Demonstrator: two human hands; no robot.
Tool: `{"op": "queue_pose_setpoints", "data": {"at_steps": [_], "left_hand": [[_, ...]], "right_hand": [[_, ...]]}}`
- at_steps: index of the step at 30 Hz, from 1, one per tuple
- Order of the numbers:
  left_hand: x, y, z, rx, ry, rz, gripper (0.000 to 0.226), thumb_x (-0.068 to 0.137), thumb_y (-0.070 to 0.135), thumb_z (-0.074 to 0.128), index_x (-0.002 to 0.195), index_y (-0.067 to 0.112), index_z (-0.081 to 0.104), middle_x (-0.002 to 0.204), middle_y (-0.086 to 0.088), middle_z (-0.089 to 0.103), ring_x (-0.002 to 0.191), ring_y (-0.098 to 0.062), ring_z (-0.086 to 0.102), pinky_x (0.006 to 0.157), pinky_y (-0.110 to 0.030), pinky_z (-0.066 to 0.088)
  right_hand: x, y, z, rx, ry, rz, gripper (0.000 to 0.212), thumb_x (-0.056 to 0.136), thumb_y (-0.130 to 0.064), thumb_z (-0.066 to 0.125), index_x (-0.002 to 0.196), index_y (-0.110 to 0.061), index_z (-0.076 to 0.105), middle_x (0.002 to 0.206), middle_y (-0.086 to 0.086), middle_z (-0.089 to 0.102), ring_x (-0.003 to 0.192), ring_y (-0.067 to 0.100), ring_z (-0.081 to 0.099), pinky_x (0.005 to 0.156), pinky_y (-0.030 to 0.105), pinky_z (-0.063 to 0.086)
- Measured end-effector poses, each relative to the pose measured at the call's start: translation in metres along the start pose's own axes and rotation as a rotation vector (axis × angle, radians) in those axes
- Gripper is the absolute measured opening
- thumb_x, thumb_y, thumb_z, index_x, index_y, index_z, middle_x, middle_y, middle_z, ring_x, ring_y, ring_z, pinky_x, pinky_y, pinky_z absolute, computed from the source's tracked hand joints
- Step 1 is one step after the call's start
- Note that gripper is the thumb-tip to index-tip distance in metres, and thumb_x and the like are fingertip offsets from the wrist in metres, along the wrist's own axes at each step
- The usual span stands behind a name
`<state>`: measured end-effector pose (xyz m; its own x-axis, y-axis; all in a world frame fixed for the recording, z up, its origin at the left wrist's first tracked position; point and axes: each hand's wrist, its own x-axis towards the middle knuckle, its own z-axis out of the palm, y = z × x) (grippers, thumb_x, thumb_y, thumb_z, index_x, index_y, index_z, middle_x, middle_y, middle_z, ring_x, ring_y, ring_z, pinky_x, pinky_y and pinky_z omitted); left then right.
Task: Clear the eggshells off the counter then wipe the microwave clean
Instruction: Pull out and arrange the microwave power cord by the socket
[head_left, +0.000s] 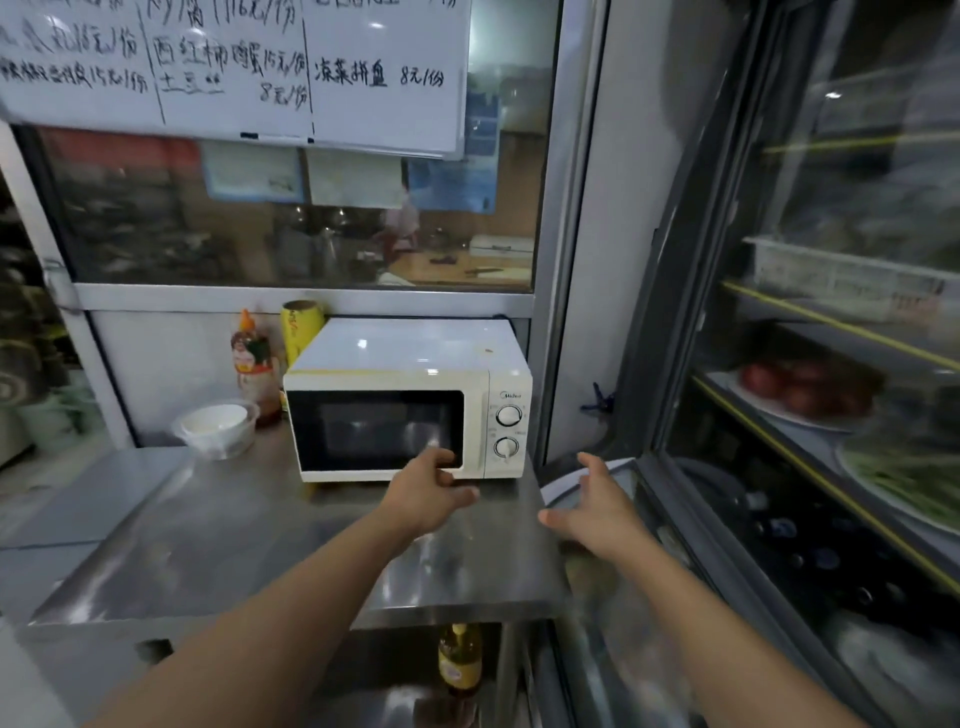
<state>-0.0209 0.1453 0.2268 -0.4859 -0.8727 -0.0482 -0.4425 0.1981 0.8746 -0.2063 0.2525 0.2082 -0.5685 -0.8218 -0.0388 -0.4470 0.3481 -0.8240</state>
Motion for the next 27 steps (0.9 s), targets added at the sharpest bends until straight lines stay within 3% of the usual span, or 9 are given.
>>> {"op": "queue_pose_setpoints", "data": {"at_steps": [6,10,11,14,16,20,27], "left_hand": [[0.040,0.016,-0.006,0.020,0.013,0.003,0.062,0.076,0.026,0.076,0.130,0.016,0.047,0.112,-0.003,0.059,0.100,-0.019,0.059,0.077,-0.025,0.047],[0.074,0.025,-0.011,-0.028,-0.019,0.043,0.058,0.078,0.020,0.074,0.129,0.013,0.046,0.098,0.001,0.056,0.077,-0.010,0.057,0.051,-0.010,0.045],[0.083,0.027,-0.013,-0.043,-0.026,0.054,0.057,0.079,0.018,0.074,0.128,0.012,0.047,0.093,0.003,0.056,0.075,-0.009,0.056,0.051,-0.008,0.046],[0.111,0.030,-0.021,-0.028,-0.041,0.085,0.058,0.077,0.021,0.075,0.128,0.015,0.047,0.106,-0.003,0.061,0.098,-0.020,0.060,0.088,-0.029,0.050],[0.127,0.030,-0.026,-0.018,-0.054,0.097,0.058,0.078,0.022,0.074,0.129,0.017,0.046,0.115,-0.006,0.059,0.105,-0.023,0.059,0.094,-0.034,0.046],[0.158,0.035,-0.038,0.010,-0.067,0.147,0.057,0.079,0.024,0.073,0.129,0.019,0.046,0.112,-0.003,0.057,0.099,-0.020,0.059,0.079,-0.026,0.044],[0.212,0.054,-0.039,0.079,-0.064,0.205,0.056,0.080,0.027,0.072,0.129,0.022,0.045,0.119,-0.001,0.056,0.100,-0.017,0.056,0.074,-0.024,0.043]], "right_hand": [[0.036,-0.008,-0.009,-0.044,0.040,-0.017,0.100,0.068,-0.032,0.080,0.146,-0.026,0.017,0.149,0.002,0.031,0.132,0.021,0.037,0.105,0.036,0.038],[0.068,-0.016,-0.008,-0.034,0.079,-0.016,0.100,0.067,-0.029,0.081,0.145,-0.022,0.020,0.147,0.007,0.034,0.132,0.023,0.038,0.106,0.041,0.038],[0.076,-0.019,-0.008,-0.029,0.087,-0.014,0.100,0.067,-0.029,0.081,0.145,-0.021,0.020,0.147,0.007,0.035,0.132,0.023,0.039,0.106,0.041,0.038],[0.101,-0.030,-0.004,-0.016,0.101,-0.012,0.099,0.067,-0.029,0.081,0.145,-0.021,0.020,0.146,0.007,0.035,0.131,0.024,0.041,0.106,0.040,0.039],[0.117,-0.034,-0.002,0.002,0.106,-0.004,0.100,0.066,-0.028,0.082,0.145,-0.022,0.020,0.146,0.009,0.034,0.131,0.025,0.040,0.106,0.040,0.039],[0.140,-0.041,0.000,0.005,0.135,0.015,0.097,0.068,-0.029,0.081,0.144,-0.024,0.021,0.147,0.007,0.033,0.131,0.024,0.039,0.105,0.040,0.038],[0.191,-0.042,-0.008,0.007,0.154,0.015,0.093,0.074,-0.029,0.077,0.146,-0.022,0.018,0.150,0.007,0.030,0.134,0.024,0.036,0.108,0.041,0.036]]}}
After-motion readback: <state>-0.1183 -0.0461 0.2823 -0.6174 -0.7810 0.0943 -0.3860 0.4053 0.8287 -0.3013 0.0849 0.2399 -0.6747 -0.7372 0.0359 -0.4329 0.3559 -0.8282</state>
